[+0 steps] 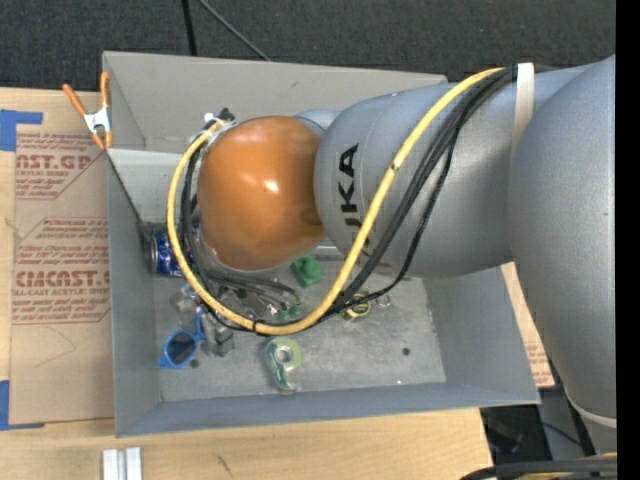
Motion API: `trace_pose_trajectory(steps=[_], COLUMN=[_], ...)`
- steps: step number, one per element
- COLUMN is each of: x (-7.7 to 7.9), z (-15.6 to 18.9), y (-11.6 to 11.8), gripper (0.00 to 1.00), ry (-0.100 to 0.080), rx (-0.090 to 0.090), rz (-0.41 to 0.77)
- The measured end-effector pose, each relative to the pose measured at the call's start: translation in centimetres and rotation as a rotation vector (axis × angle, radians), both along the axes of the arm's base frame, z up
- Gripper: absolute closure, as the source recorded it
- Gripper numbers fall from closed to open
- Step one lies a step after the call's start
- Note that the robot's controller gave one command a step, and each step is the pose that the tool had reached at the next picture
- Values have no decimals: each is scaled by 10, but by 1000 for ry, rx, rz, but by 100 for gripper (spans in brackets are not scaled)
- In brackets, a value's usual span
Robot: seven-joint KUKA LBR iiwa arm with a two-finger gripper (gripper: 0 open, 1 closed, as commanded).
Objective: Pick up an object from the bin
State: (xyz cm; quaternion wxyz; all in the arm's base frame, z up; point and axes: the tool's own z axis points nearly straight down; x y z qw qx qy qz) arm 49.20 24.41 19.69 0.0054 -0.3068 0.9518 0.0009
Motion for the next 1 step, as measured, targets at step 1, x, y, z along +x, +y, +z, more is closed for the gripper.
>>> trace_pose_trajectory(steps=[1], x=[1], z=[140], y=[-28], gripper=[100], ry=[-2], rx=[-1], rz=[34])
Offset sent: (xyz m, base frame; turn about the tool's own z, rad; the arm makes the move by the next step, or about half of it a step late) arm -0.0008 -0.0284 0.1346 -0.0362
